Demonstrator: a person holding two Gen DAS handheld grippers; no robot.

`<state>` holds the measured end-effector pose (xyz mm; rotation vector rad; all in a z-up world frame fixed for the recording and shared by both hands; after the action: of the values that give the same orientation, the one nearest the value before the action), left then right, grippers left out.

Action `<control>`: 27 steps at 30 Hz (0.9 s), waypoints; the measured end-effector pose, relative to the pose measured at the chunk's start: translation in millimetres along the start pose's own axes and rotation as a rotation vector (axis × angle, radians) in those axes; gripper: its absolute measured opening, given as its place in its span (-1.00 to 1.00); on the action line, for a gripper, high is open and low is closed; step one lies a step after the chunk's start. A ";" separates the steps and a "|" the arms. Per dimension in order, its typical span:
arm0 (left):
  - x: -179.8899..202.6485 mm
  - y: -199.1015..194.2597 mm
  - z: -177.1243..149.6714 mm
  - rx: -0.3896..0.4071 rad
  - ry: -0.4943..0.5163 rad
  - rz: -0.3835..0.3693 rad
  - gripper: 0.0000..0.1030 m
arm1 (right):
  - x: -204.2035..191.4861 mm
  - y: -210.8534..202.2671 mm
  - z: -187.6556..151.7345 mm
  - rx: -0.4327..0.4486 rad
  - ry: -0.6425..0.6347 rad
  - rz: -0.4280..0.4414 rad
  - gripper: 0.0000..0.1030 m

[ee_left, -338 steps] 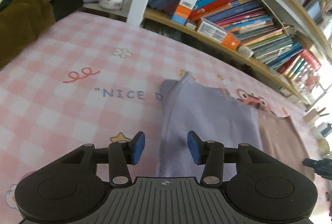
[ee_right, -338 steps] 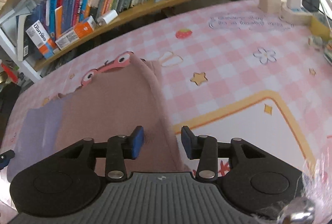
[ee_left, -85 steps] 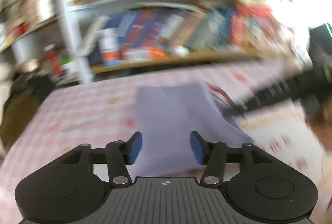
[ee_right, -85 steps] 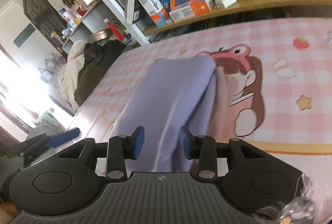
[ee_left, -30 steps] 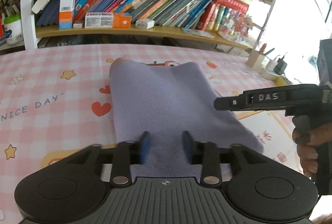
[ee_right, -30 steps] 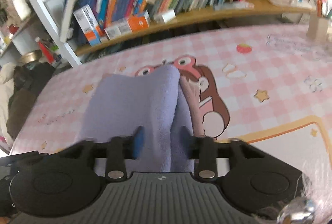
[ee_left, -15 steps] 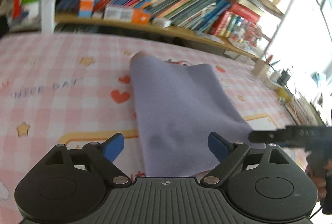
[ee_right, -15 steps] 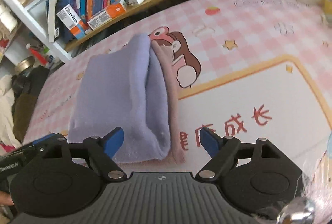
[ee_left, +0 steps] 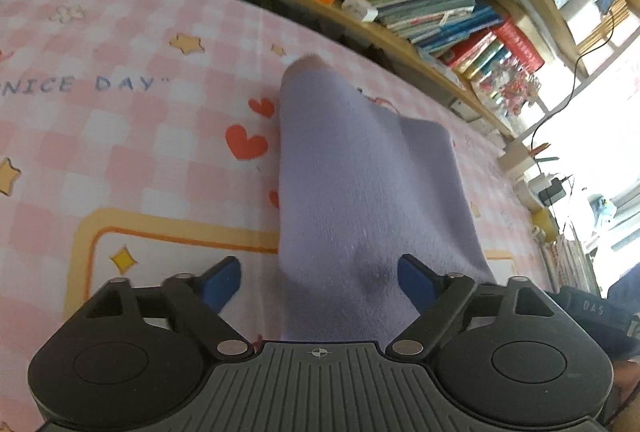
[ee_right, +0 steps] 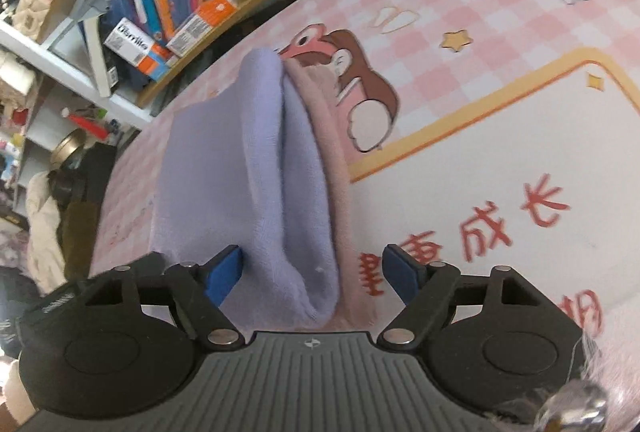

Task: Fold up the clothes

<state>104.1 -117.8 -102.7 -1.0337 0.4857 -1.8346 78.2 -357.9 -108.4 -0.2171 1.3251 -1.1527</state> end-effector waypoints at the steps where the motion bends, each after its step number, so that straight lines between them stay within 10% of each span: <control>1: 1.7 1.8 0.0 -0.001 -0.004 -0.003 0.24 | -2.0 3.2 -0.1 -0.011 -0.006 0.014 0.24; 6: 7.6 4.3 -0.7 0.004 -0.011 0.019 0.05 | -17.0 12.3 -1.4 0.002 -0.128 -0.043 -0.24; 13: 19.0 2.1 0.8 0.001 0.067 0.092 -0.03 | -80.2 -5.6 -27.6 0.159 -0.629 -0.049 -0.57; 16: 17.4 1.8 2.7 -0.007 0.060 0.087 0.00 | -64.9 2.8 -17.3 0.108 -0.522 -0.073 -0.49; 20: 15.1 0.9 4.8 -0.011 0.046 0.074 0.08 | -25.9 6.1 4.8 0.042 -0.221 -0.050 0.12; 27: 9.8 6.3 10.4 -0.009 0.001 0.036 0.13 | 3.8 18.2 18.8 -0.056 0.084 0.086 0.20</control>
<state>114.1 -128.4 -96.9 -1.0240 0.5107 -1.8029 102.8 -360.8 -117.8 -0.1527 1.4285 -1.0625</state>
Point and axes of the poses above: each gripper's, at about its wrist camera, not at the fingertips, and y roughly the way its jaws point, x to its right, z to its top, the point moved 8 cm from there along y, roughly the way its jaws point, and after that the axes turned 8 degrees about y, right-handed, at the moved point
